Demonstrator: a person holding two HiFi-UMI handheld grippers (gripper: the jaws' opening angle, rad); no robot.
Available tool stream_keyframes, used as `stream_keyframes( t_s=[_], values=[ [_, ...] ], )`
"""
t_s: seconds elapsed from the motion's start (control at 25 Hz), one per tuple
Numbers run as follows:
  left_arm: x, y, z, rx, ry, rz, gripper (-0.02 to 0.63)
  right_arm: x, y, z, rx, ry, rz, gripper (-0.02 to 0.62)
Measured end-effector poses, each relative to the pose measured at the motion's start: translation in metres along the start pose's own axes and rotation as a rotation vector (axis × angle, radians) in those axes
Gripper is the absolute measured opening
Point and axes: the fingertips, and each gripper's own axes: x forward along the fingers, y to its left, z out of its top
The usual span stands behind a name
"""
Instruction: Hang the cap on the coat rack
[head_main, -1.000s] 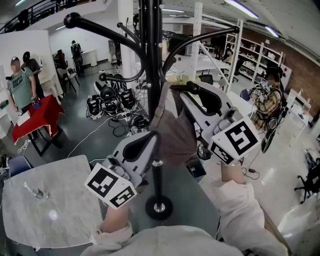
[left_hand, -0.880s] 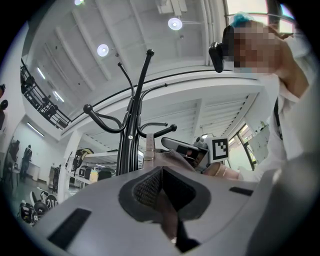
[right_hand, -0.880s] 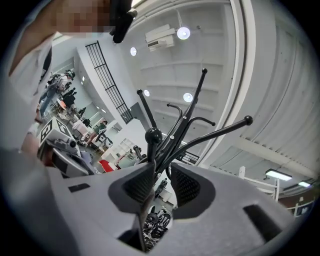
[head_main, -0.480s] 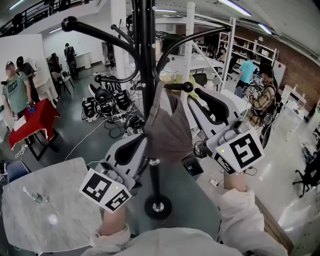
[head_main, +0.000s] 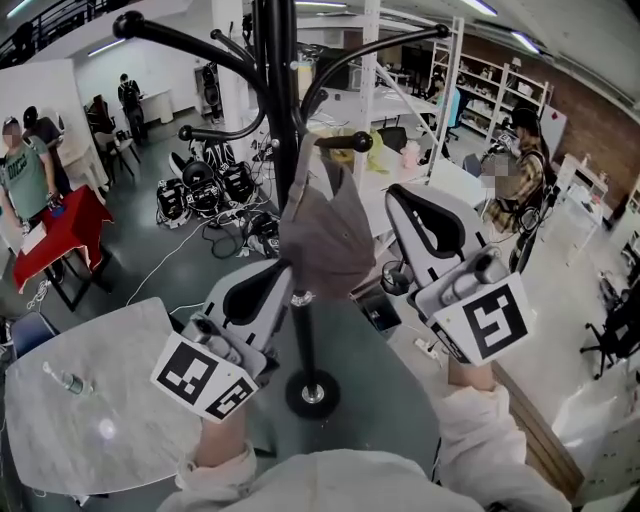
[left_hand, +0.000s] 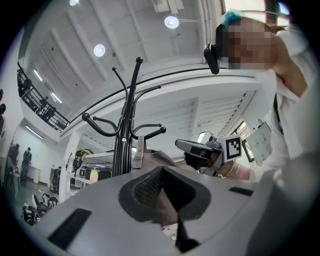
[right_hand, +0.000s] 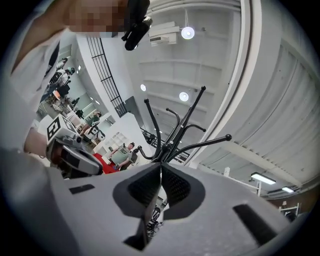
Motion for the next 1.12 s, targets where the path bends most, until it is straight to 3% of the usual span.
stream_keyframes(
  t_s=[0.36, 0.76, 1.12],
  values=[
    [-0.014, -0.013, 0.012, -0.004, -0.033, -0.013, 0.014, -0.020, 0.021, 0.009, 0.055, -0.028, -0.037, 0.002],
    [-0.022, -0.015, 0.013, -0.071, -0.059, 0.054, 0.014, -0.024, 0.065, -0.010, 0.369, -0.030, -0.018, 0.002],
    [-0.030, -0.025, -0.015, -0.176, -0.015, 0.057, 0.014, -0.032, 0.110, -0.043, 0.463, 0.050, 0.018, 0.002]
  ],
)
